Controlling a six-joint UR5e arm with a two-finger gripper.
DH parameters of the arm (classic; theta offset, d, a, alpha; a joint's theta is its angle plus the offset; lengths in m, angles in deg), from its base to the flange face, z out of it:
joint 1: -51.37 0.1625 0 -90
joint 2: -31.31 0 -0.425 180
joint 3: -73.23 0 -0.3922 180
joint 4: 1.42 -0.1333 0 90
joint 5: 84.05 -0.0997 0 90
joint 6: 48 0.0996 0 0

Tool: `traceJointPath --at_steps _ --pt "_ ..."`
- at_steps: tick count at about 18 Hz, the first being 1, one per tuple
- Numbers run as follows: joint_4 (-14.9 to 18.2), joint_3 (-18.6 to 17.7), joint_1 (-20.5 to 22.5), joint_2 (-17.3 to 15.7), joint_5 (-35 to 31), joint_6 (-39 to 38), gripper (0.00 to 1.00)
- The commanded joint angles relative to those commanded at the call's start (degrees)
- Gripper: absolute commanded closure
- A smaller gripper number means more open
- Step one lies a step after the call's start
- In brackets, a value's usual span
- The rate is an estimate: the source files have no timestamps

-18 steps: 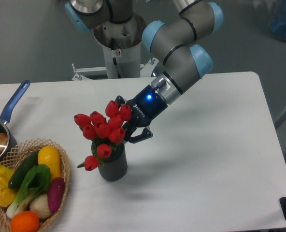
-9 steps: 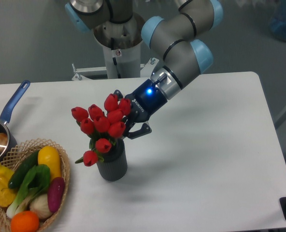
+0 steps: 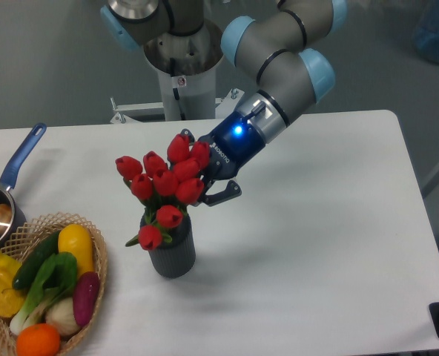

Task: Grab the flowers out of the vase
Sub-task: 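Lift the gripped tulips upward out of the vase, then pull the tulip bunch fully clear of the vase opening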

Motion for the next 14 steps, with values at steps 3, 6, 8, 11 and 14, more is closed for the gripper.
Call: traceJointPath --at_steps 3,6,8,11,14 --pt "0.0 1.7 0.5 0.0 0.6 -3.8 0.53" --pt "0.0 2.3 1.8 -0.4 1.9 -5.2 0.53" --pt "0.0 2.3 2.5 -0.5 4.1 -5.9 0.53" --pt "0.0 2.3 3.6 -0.7 5.1 -6.4 0.53" --pt "0.0 2.3 4.5 -1.0 5.4 -6.6 0.53"
